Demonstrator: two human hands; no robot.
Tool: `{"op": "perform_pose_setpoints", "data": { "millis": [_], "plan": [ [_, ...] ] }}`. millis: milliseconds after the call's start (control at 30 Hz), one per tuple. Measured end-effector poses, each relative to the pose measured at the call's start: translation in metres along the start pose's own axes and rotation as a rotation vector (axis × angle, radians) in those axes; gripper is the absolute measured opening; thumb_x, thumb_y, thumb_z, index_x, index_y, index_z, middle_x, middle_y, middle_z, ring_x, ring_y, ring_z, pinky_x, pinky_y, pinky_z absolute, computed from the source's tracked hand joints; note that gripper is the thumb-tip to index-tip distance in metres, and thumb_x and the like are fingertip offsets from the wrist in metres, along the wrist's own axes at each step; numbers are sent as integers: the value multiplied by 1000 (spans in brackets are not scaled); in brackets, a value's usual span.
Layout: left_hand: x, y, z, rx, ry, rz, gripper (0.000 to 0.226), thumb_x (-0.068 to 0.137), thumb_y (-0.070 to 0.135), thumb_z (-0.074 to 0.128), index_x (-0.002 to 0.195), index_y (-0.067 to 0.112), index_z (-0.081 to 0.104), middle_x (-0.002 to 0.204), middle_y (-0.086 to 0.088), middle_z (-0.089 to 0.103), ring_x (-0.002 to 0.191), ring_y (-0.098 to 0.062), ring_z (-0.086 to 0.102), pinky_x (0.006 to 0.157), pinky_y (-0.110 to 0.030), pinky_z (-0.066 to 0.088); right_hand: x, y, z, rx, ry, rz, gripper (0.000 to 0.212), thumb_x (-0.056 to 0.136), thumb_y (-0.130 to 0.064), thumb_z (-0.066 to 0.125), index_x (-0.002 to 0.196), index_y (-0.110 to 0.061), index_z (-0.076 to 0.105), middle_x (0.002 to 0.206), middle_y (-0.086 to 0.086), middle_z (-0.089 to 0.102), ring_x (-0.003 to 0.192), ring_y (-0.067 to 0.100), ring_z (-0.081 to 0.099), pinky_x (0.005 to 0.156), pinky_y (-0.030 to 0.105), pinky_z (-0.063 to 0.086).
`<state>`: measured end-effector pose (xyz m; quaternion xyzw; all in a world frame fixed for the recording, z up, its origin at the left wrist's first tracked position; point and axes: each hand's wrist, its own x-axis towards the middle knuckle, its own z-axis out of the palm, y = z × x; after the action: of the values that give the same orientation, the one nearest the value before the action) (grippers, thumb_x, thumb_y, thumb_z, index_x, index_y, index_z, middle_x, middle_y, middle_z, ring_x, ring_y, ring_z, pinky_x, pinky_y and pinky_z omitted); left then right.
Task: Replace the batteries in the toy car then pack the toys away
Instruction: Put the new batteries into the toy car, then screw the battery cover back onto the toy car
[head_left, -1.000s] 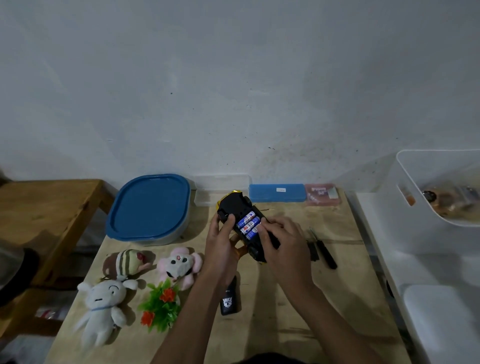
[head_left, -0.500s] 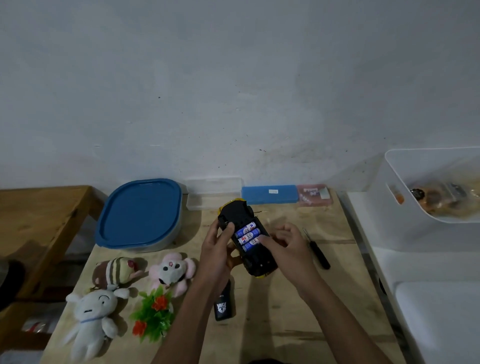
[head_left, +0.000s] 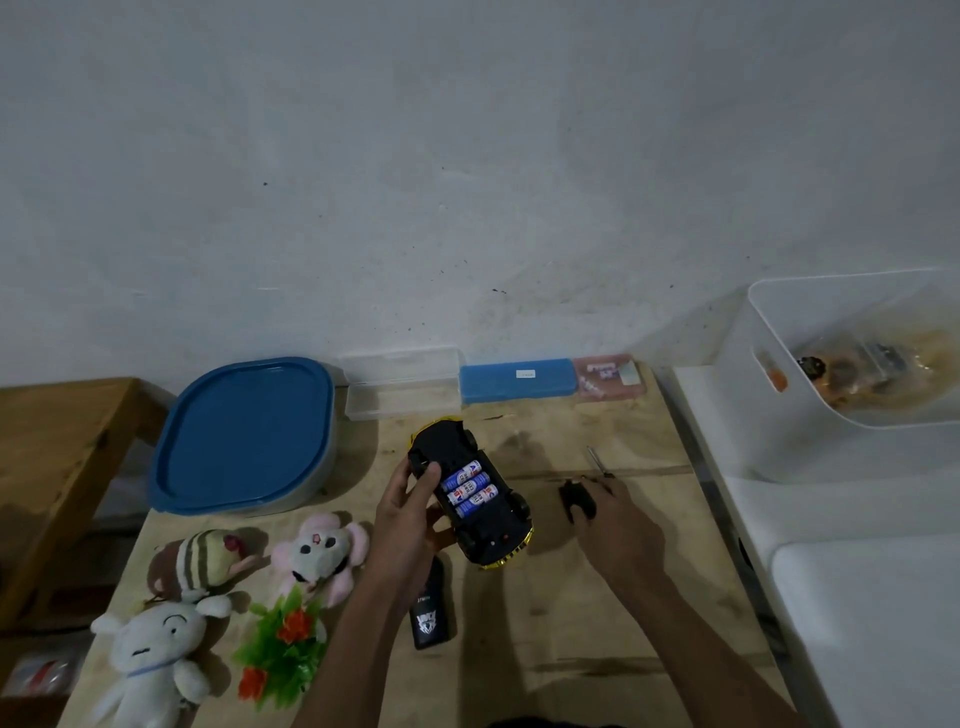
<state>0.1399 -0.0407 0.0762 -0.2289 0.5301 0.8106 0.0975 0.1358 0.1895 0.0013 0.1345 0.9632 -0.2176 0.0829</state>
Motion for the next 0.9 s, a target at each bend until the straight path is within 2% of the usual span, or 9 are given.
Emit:
{"op": "perform_pose_setpoints", "data": {
  "millis": [167,300,367,433,500,600,667,800,900],
  "plan": [
    [-1,3,-5,-45,16,12,30,99,19,56,128,23,62,109,-7,74,96,-32,68,73,-47,57,1,0,13,-7,30,43,35,95,-39,52,129,-31,59,141,-3,46,115,18,57,87,32,50],
    [-2,3,-4,-67,24,12,27,98,18,56,123,25,64,106,-6,74,93,-29,69,69,-45,59,0,-3,11,111,62,84,27,92,-34,61,118,-26,64,132,0,51,102,21,62,75,30,49],
    [0,3,-3,-61,21,3,28,98,18,56,124,25,64,107,-6,74,93,-29,69,68,-45,59,3,-2,11,170,54,124,33,89,-33,67,120,-25,59,124,4,54,100,25,62,73,31,49],
    [0,3,-1,-51,10,-1,28,99,19,56,125,24,64,109,-7,73,93,-29,69,66,-43,60,9,1,11,265,22,153,48,84,-31,72,126,-23,52,119,5,57,103,27,61,77,34,51],
    [0,4,0,-40,11,-5,30,99,20,56,127,23,63,109,-8,72,90,-29,69,66,-43,59,16,3,9,371,-5,158,51,83,-27,74,128,-21,53,118,3,62,105,26,62,81,36,52],
    [-1,8,1,-31,14,-4,29,98,23,57,126,23,64,104,-7,73,83,-26,70,59,-39,57,20,7,7,371,-12,159,29,90,-27,65,119,-19,64,112,3,69,98,23,65,76,32,50],
    [-3,11,2,-26,14,-2,28,99,24,57,126,23,64,104,-8,72,81,-26,69,55,-36,56,19,8,3,399,5,185,24,93,-27,61,113,-17,68,109,4,71,96,22,65,75,30,49],
    [-7,17,3,-5,5,15,29,99,25,55,127,25,62,109,-9,70,87,-27,68,56,-37,58,8,-12,-31,839,-27,171,6,92,-17,64,94,-17,69,93,6,72,75,12,62,65,24,44],
    [-8,22,3,32,-1,31,32,99,28,56,131,28,61,117,-11,71,92,-28,69,65,-42,59,-9,-41,-72,1021,-146,0,15,90,-21,67,104,-25,64,85,-5,72,70,5,63,62,18,44]
  ]
}}
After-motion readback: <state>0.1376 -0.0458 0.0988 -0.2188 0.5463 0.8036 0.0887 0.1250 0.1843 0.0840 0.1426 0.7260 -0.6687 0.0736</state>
